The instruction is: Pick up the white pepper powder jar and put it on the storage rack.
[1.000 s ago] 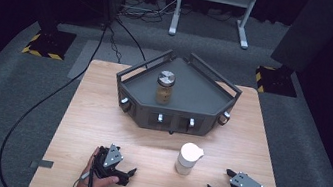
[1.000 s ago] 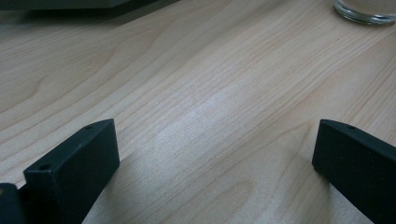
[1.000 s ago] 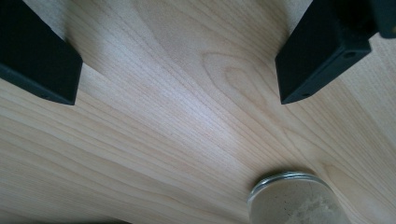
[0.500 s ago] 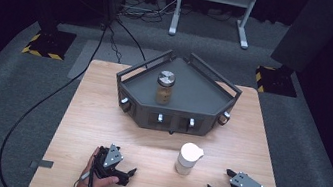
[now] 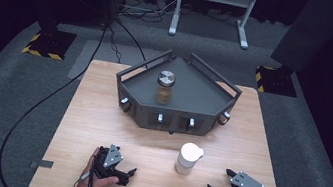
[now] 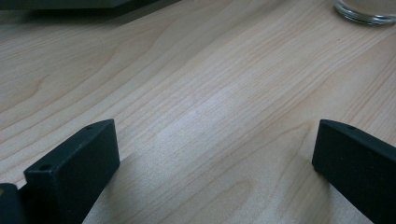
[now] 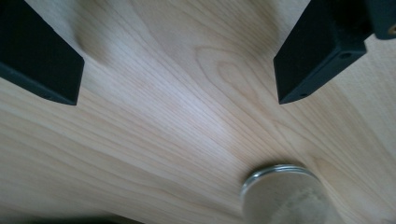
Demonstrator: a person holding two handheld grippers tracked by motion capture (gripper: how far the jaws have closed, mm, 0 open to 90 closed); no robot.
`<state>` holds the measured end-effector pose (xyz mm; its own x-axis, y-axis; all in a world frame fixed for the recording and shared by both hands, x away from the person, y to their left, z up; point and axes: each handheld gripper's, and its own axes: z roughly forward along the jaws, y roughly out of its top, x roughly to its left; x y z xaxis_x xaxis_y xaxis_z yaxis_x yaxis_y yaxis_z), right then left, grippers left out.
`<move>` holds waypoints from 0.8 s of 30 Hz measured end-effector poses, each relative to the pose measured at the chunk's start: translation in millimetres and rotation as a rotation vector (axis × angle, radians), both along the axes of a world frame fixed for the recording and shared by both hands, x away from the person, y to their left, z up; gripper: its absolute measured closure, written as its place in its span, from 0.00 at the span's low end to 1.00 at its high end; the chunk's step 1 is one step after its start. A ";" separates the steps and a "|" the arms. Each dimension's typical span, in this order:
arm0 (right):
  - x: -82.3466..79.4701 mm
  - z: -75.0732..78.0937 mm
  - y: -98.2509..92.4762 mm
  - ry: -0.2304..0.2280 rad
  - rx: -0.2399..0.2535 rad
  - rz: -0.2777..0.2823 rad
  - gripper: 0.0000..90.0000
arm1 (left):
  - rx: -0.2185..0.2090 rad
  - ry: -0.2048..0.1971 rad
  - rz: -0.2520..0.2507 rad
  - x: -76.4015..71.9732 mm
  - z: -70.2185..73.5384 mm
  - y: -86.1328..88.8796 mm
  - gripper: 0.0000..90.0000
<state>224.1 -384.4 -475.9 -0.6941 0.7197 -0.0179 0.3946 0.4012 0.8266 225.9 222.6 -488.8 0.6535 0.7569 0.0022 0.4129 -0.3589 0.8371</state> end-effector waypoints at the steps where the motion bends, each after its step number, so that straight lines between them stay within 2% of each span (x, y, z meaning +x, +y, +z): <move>1: -0.1 2.3 1.8 -0.007 -0.009 0.007 0.02 | 0.000 0.000 0.000 0.0 0.0 0.0 0.01; 3: -0.1 5.6 2.9 -0.012 -0.005 0.012 0.02 | 0.000 0.000 0.001 -0.1 0.0 -0.1 0.01; 12: 3.1 8.2 5.5 -0.015 0.082 0.063 0.02 | -0.001 -0.001 0.000 0.0 -0.2 0.0 0.01; 21: 18.7 13.3 11.3 -0.019 0.144 0.087 0.03 | 0.003 0.000 -0.002 0.9 0.4 -0.3 0.01; 24: 24.3 16.1 14.1 -0.019 0.144 0.109 0.03 | 0.003 0.000 -0.002 0.9 0.4 -0.3 0.01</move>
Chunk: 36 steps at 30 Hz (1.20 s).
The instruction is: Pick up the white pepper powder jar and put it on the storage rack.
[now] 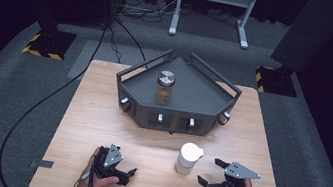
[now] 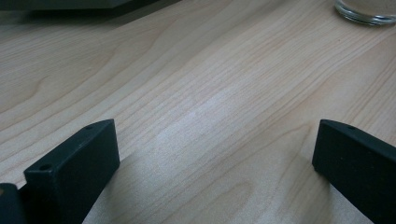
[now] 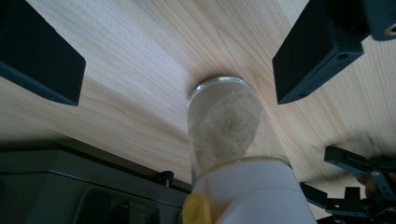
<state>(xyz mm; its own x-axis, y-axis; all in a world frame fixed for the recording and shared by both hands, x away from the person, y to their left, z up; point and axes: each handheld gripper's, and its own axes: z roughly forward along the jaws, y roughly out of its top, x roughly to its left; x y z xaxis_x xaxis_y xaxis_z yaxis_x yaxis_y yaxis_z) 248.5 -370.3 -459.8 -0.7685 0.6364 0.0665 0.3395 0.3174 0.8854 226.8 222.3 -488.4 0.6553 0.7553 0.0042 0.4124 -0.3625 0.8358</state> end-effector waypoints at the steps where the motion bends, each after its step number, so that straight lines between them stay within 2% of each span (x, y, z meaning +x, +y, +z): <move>1: 1.8 0.5 0.8 -0.001 0.002 0.008 0.03 | -0.001 0.000 0.000 0.0 -0.1 0.0 0.01; 36: 31.9 -2.4 40.2 0.001 0.067 0.088 0.03 | 0.000 -0.002 0.002 -0.4 -0.2 -0.2 0.01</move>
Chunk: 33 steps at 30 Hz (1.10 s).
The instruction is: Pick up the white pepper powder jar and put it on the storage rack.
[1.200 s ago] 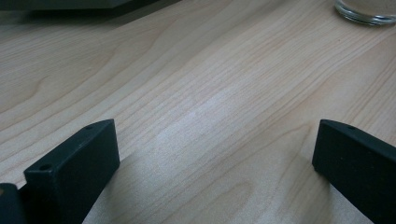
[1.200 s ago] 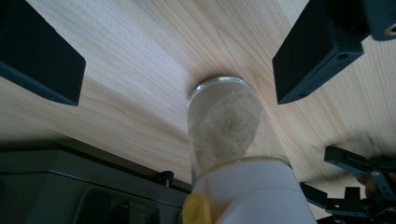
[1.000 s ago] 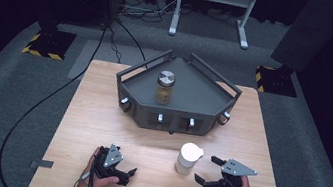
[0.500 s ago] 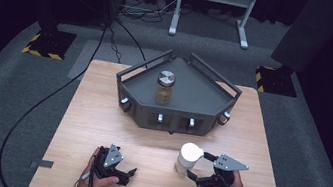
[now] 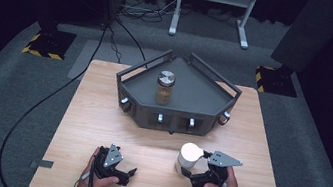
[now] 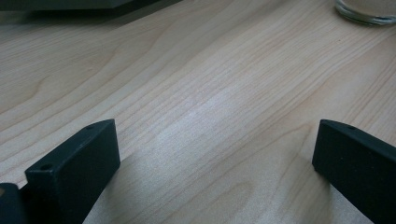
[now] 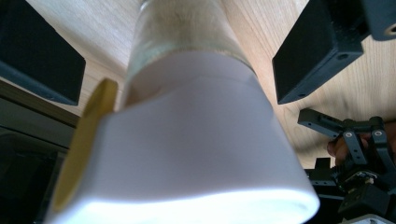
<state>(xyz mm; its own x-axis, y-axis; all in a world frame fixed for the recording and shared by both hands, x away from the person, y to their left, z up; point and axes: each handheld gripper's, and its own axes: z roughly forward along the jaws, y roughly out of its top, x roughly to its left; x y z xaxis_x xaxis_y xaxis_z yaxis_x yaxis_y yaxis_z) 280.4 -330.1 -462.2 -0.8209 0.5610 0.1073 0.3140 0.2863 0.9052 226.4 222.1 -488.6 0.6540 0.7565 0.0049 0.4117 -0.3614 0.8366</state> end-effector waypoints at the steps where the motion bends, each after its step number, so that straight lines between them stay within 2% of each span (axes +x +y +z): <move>1: 0.9 -0.7 0.4 0.001 0.006 0.004 0.03 | 0.000 0.000 0.000 0.1 0.0 0.0 0.01; 15: 1.8 -6.7 2.1 0.000 0.062 0.017 0.15 | 0.000 0.000 0.000 -0.1 0.0 -0.1 0.01; 24: -0.2 -13.7 2.6 -0.004 0.129 0.003 0.21 | 0.001 -0.001 0.001 -0.2 0.0 -0.2 0.01; 28: -2.3 -14.7 2.7 -0.015 0.128 -0.012 0.29 | 0.001 -0.001 0.001 -0.3 0.0 -0.2 0.01; 33: -3.4 -16.3 2.1 -0.027 0.131 -0.013 0.29 | 0.001 -0.001 0.001 -0.3 0.0 -0.2 0.01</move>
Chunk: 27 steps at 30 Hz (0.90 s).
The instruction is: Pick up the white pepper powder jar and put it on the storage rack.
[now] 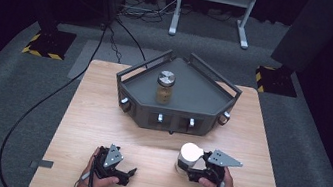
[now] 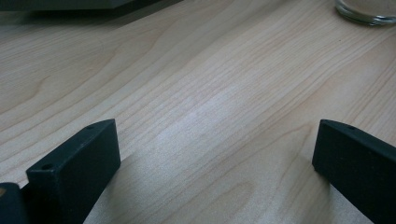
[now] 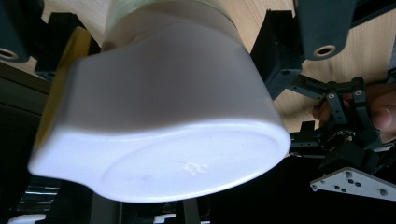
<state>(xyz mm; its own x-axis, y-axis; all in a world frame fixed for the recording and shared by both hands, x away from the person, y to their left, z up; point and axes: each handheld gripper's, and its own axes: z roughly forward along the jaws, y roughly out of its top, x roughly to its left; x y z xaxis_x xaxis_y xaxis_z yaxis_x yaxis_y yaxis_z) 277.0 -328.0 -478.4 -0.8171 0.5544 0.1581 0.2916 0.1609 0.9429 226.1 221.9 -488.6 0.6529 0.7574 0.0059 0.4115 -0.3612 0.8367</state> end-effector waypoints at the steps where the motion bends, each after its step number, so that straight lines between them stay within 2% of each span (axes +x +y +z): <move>1: -0.3 -0.3 0.1 -0.003 0.000 -0.001 0.29 | 0.000 0.000 0.000 0.0 0.0 0.0 0.01; 6: -3.3 -0.4 1.4 -0.019 -0.006 -0.009 0.30 | 0.000 0.000 0.000 0.1 0.0 0.0 0.01; 14: -8.7 2.5 -1.0 -0.038 0.023 -0.046 0.31 | 0.000 0.000 0.000 0.0 0.0 0.0 0.01; 20: -10.4 17.5 -3.2 -0.062 0.025 -0.072 0.32 | 0.000 0.000 0.000 0.1 0.0 0.0 0.01; 21: -9.9 25.8 -4.5 -0.071 0.023 -0.080 0.32 | 0.000 0.000 0.000 0.1 0.0 0.0 0.01; 24: -9.1 36.2 -5.9 -0.089 0.032 -0.097 0.32 | 0.000 0.000 0.000 0.1 0.0 0.0 0.01; 27: -9.8 49.4 -4.5 -0.128 0.031 -0.122 0.32 | 0.000 0.000 0.000 0.2 0.0 0.1 0.01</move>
